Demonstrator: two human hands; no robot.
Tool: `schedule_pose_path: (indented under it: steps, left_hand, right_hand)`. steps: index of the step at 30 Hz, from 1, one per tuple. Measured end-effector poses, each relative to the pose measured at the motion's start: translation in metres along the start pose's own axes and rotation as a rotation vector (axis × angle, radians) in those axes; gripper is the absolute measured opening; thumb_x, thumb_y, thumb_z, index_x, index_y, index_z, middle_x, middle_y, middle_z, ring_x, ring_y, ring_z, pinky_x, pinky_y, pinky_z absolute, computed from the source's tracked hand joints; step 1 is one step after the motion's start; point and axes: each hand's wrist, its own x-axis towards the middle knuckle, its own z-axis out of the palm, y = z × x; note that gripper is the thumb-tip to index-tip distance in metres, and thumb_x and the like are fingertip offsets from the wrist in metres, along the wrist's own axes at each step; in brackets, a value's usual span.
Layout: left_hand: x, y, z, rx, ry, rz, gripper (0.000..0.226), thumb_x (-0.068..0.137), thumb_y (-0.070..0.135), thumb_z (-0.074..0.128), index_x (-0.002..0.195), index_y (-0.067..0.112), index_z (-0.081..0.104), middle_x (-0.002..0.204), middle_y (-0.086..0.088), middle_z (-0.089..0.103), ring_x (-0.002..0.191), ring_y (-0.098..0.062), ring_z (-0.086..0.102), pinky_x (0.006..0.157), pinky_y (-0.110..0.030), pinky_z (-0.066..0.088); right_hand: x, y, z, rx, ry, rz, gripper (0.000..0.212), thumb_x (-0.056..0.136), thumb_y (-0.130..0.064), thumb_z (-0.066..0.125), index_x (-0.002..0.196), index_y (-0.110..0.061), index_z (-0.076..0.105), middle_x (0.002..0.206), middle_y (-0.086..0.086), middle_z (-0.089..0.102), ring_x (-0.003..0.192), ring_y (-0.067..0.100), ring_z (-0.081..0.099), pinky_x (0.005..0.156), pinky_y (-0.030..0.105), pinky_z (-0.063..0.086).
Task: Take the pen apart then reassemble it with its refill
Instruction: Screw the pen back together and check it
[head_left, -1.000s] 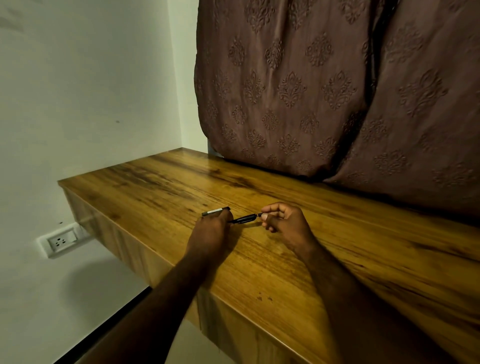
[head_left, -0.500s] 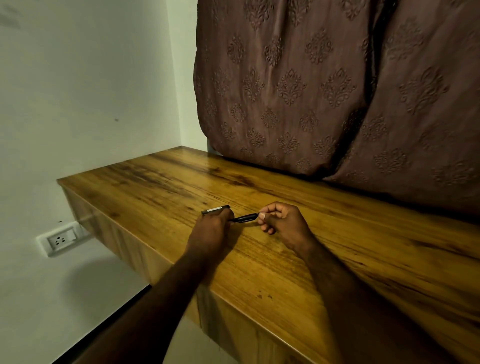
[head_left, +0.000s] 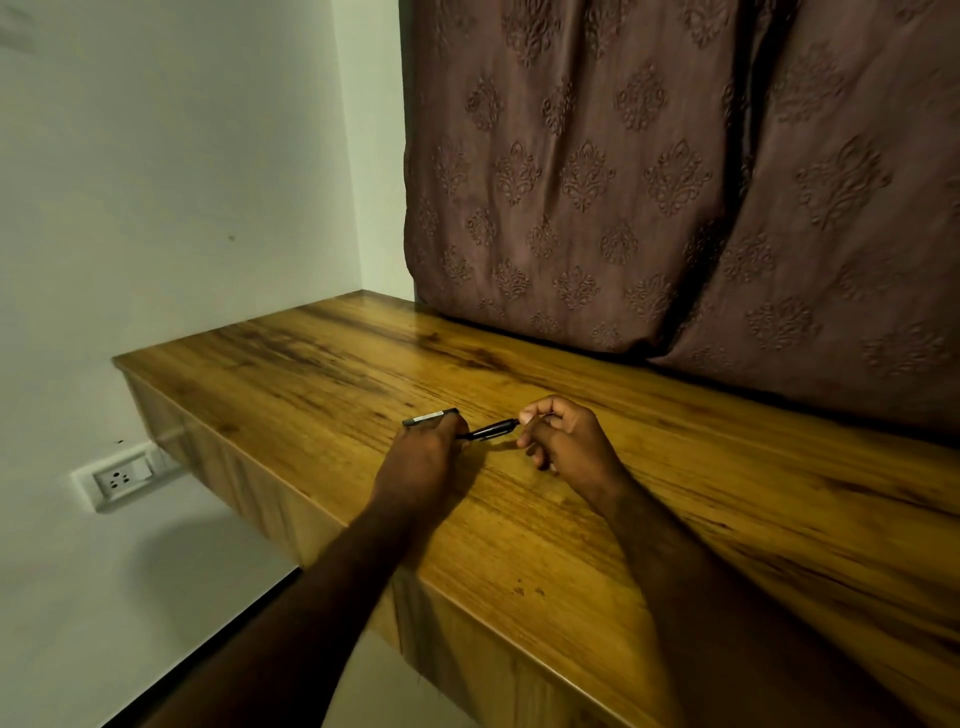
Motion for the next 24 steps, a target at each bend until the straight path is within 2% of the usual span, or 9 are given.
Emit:
schedule_pose_path:
  steps: [3, 7, 10, 14, 17, 20, 22, 24]
  left_hand:
    - [0.000, 0.002, -0.001, 0.012, 0.001, 0.009, 0.031, 0.092, 0.046, 0.053, 0.087, 0.016, 0.059, 0.075, -0.001, 0.064, 0.068, -0.021, 0.060, 0.060, -0.031, 0.043]
    - [-0.001, 0.004, -0.003, -0.005, 0.019, 0.013, 0.029, 0.092, 0.045, 0.055, 0.088, 0.017, 0.060, 0.076, 0.000, 0.063, 0.069, -0.019, 0.059, 0.061, -0.028, 0.040]
    - [0.000, 0.006, -0.004, -0.030, 0.019, 0.018, 0.038, 0.092, 0.050, 0.042, 0.093, 0.017, 0.061, 0.082, -0.003, 0.066, 0.073, -0.021, 0.061, 0.062, -0.031, 0.046]
    - [-0.001, 0.007, -0.004, -0.065, 0.041, 0.024, 0.048, 0.092, 0.059, 0.034, 0.092, 0.017, 0.058, 0.076, -0.001, 0.063, 0.068, -0.021, 0.059, 0.057, -0.034, 0.045]
    - [-0.002, 0.006, -0.003, -0.070, 0.049, 0.007, 0.034, 0.092, 0.046, 0.043, 0.092, 0.016, 0.060, 0.075, -0.002, 0.064, 0.067, -0.022, 0.060, 0.055, -0.033, 0.045]
    - [-0.001, 0.010, -0.003, -0.081, -0.017, -0.002, 0.019, 0.092, 0.038, 0.049, 0.086, 0.023, 0.061, 0.069, 0.003, 0.063, 0.061, -0.017, 0.060, 0.052, -0.027, 0.040]
    - [-0.001, 0.008, -0.003, -0.151, -0.052, -0.039, 0.018, 0.093, 0.036, 0.052, 0.079, 0.028, 0.060, 0.064, 0.007, 0.061, 0.056, -0.009, 0.057, 0.050, -0.025, 0.039]
    - [-0.003, 0.008, -0.002, -0.420, -0.084, -0.226, 0.018, 0.093, 0.031, 0.056, 0.077, 0.025, 0.062, 0.067, 0.004, 0.065, 0.059, -0.010, 0.060, 0.055, -0.030, 0.047]
  right_hand:
    - [-0.002, -0.003, 0.000, 0.009, -0.013, -0.005, 0.006, 0.093, -0.003, 0.055, 0.088, -0.002, 0.057, 0.067, 0.012, 0.060, 0.038, 0.006, 0.045, 0.035, 0.015, 0.032]
    - [-0.001, -0.003, 0.004, -0.003, 0.001, -0.009, 0.017, 0.096, -0.014, 0.053, 0.085, -0.001, 0.054, 0.065, 0.012, 0.060, 0.038, 0.006, 0.045, 0.036, 0.015, 0.033]
    - [-0.002, -0.005, 0.007, 0.058, -0.021, 0.008, 0.021, 0.093, -0.021, 0.059, 0.087, -0.001, 0.058, 0.068, 0.011, 0.064, 0.045, 0.012, 0.051, 0.040, 0.020, 0.036]
    - [-0.001, -0.003, 0.012, 0.173, -0.055, 0.050, 0.009, 0.087, -0.011, 0.067, 0.089, -0.003, 0.063, 0.067, 0.015, 0.063, 0.053, 0.020, 0.052, 0.047, 0.028, 0.037]
    - [0.002, -0.003, 0.009, 0.259, 0.079, 0.047, 0.013, 0.086, -0.018, 0.068, 0.085, -0.007, 0.062, 0.063, 0.010, 0.064, 0.055, 0.020, 0.054, 0.049, 0.028, 0.037]
    - [0.003, -0.005, 0.004, 0.305, 0.146, 0.032, 0.014, 0.088, -0.021, 0.067, 0.083, -0.009, 0.061, 0.073, 0.008, 0.067, 0.064, 0.018, 0.065, 0.055, 0.030, 0.040]
    - [0.001, -0.007, 0.005, 0.337, 0.139, 0.023, 0.013, 0.090, -0.022, 0.063, 0.084, -0.010, 0.059, 0.078, 0.009, 0.068, 0.068, 0.019, 0.068, 0.057, 0.030, 0.044]
    - [0.001, -0.011, 0.011, 0.373, 0.137, 0.006, 0.014, 0.093, -0.024, 0.059, 0.088, -0.011, 0.058, 0.081, 0.009, 0.070, 0.073, 0.019, 0.069, 0.060, 0.029, 0.048]
